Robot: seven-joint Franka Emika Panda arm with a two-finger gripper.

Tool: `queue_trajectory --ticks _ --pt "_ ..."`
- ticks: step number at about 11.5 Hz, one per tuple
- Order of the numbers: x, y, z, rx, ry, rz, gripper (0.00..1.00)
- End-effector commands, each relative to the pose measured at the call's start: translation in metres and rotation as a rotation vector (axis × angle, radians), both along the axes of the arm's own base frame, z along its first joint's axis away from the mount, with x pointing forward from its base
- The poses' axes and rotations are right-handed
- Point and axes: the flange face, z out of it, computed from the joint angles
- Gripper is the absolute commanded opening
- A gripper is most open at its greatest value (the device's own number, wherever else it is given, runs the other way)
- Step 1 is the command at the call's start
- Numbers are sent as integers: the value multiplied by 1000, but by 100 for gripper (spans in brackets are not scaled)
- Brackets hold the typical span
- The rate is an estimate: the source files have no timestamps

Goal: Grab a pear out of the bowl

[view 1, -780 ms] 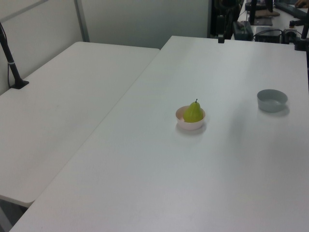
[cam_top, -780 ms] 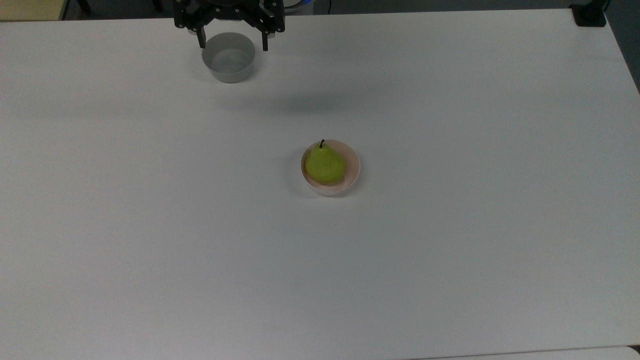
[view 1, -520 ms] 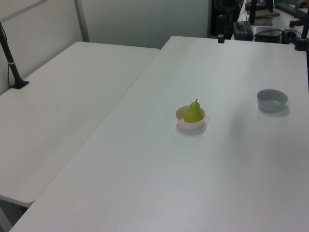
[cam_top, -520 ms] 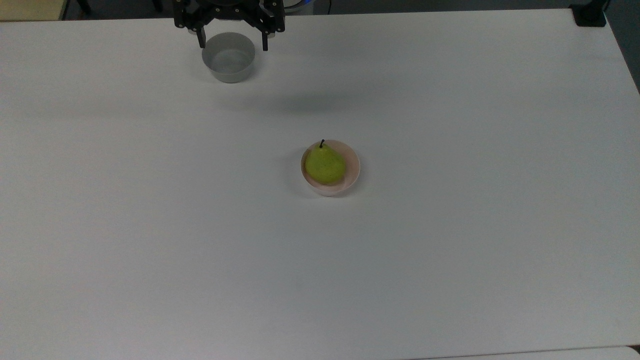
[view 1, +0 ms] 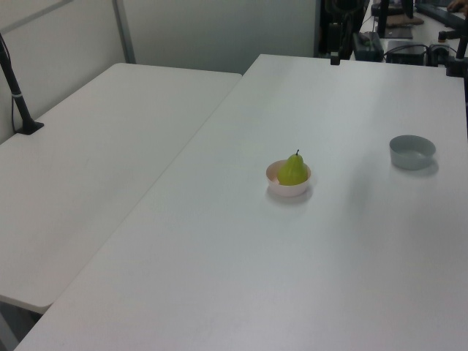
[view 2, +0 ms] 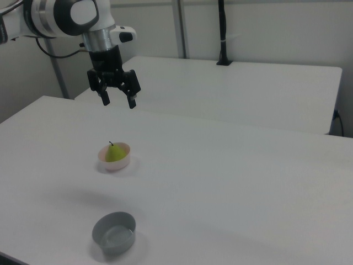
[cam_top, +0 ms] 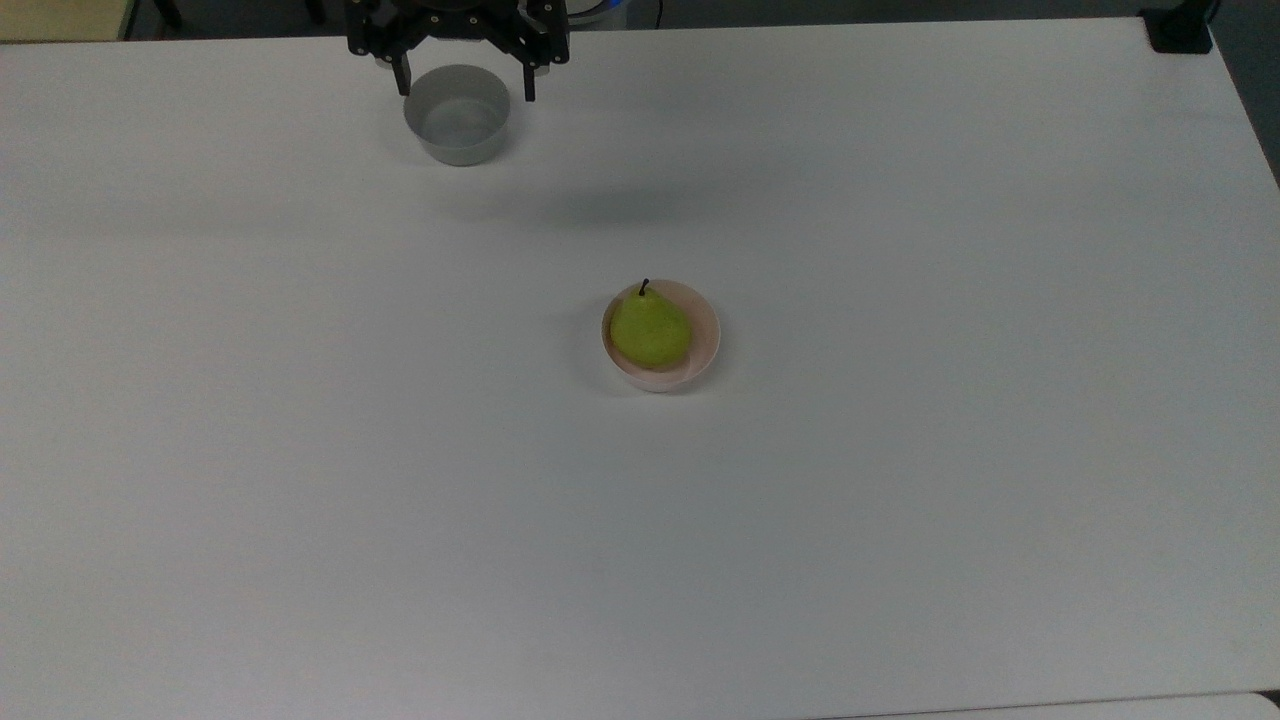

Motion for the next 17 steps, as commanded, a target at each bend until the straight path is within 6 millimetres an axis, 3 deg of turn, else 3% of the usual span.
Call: queue_trajectory --ticks 1,6,12,17 --pt "-11 -1 6 15 17 -4 100" --pt "-4 12 -2 20 17 13 100" --pt "4 99 -21 39 7 128 100" --pt "23 131 -51 51 -14 157 100"
